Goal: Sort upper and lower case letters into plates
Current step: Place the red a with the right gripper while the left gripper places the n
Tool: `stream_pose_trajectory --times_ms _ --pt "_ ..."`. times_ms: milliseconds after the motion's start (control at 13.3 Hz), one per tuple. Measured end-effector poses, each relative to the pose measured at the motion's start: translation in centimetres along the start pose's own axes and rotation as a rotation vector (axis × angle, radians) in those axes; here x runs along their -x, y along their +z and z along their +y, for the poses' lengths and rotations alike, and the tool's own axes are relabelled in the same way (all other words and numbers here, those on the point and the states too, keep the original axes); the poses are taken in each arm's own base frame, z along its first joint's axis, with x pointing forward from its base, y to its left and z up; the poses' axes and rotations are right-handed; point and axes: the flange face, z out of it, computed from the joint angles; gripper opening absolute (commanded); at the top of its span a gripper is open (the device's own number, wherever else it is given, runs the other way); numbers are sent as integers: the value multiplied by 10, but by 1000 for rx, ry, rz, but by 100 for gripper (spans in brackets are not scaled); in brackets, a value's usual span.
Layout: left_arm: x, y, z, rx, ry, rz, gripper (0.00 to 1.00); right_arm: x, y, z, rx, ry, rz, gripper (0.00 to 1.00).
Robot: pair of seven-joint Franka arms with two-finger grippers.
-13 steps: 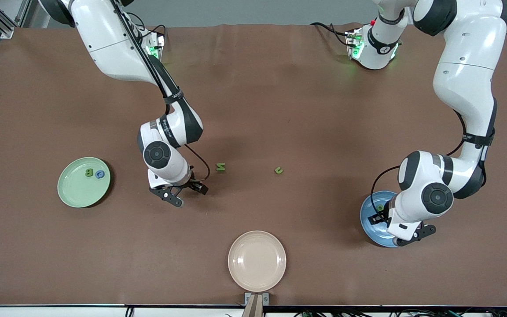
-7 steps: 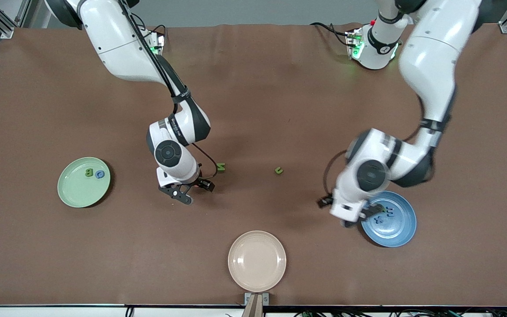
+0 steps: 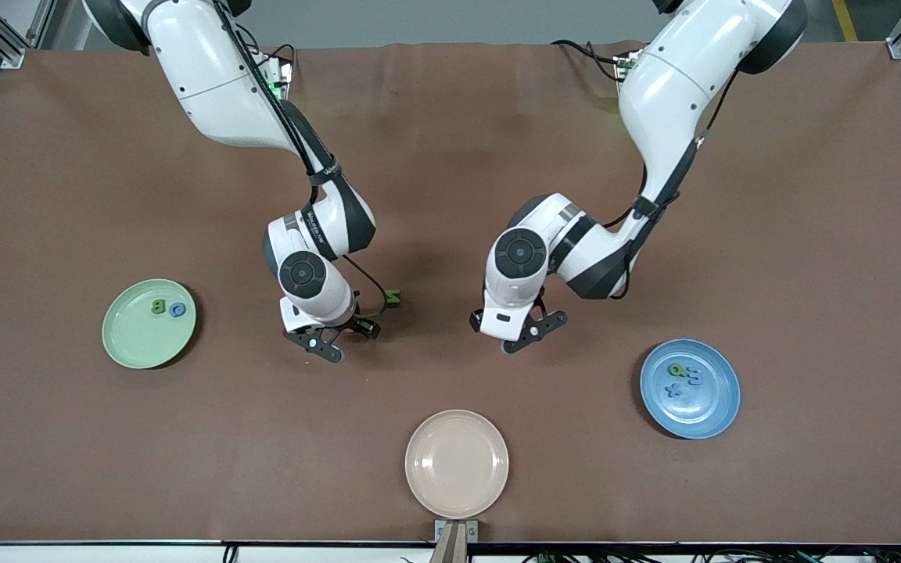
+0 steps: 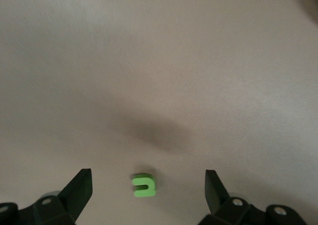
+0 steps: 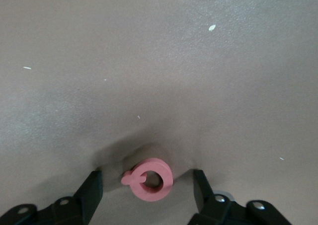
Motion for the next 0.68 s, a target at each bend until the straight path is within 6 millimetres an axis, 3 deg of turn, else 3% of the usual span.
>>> stream_pose_trajectory --times_ms 150,451,676 --pt "5 23 -6 3 -73 -7 99 0 0 0 0 0 0 65" --pt "20 53 -18 43 -136 -16 81 0 -2 -2 -4 -2 2 51" --pt "21 51 -19 53 -138 -14 73 0 -3 -3 -7 -3 4 44"
